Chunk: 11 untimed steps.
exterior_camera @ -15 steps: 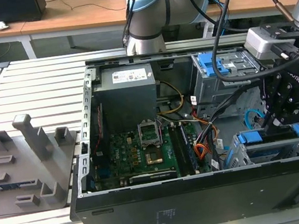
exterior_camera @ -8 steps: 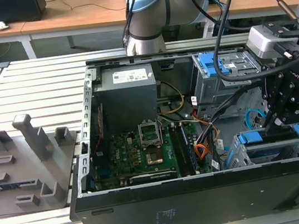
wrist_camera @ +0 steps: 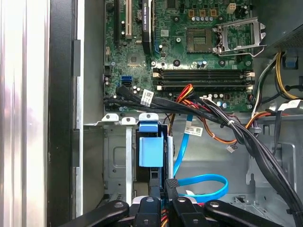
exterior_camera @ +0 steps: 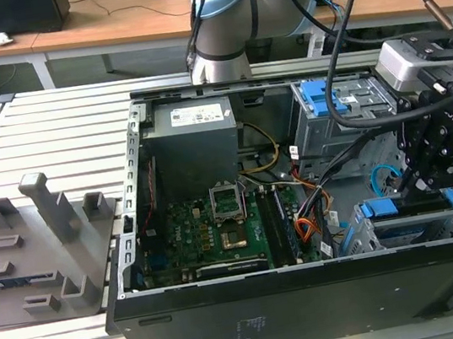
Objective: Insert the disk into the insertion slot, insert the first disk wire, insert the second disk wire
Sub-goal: 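Insert the second disk wire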
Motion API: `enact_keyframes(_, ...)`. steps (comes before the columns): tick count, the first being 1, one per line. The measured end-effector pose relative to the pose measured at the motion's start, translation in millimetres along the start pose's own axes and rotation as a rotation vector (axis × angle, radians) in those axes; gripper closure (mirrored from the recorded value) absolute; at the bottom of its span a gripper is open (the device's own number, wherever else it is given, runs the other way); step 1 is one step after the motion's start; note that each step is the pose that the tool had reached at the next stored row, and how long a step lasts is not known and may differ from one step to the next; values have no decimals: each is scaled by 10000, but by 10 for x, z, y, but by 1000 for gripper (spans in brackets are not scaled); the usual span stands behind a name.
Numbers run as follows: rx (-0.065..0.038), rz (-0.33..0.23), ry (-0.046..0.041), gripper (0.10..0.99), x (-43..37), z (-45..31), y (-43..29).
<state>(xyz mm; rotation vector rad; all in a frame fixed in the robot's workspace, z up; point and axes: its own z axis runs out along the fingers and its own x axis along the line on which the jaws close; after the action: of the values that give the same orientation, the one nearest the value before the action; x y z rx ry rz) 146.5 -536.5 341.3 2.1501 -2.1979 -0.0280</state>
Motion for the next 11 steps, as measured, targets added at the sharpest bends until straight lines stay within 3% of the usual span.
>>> enact_keyframes(5, -4, -11, -192, 922, 43, 2, -1)
enact_keyframes(11, -5, -13, -209, 922, 77, 2, -1)
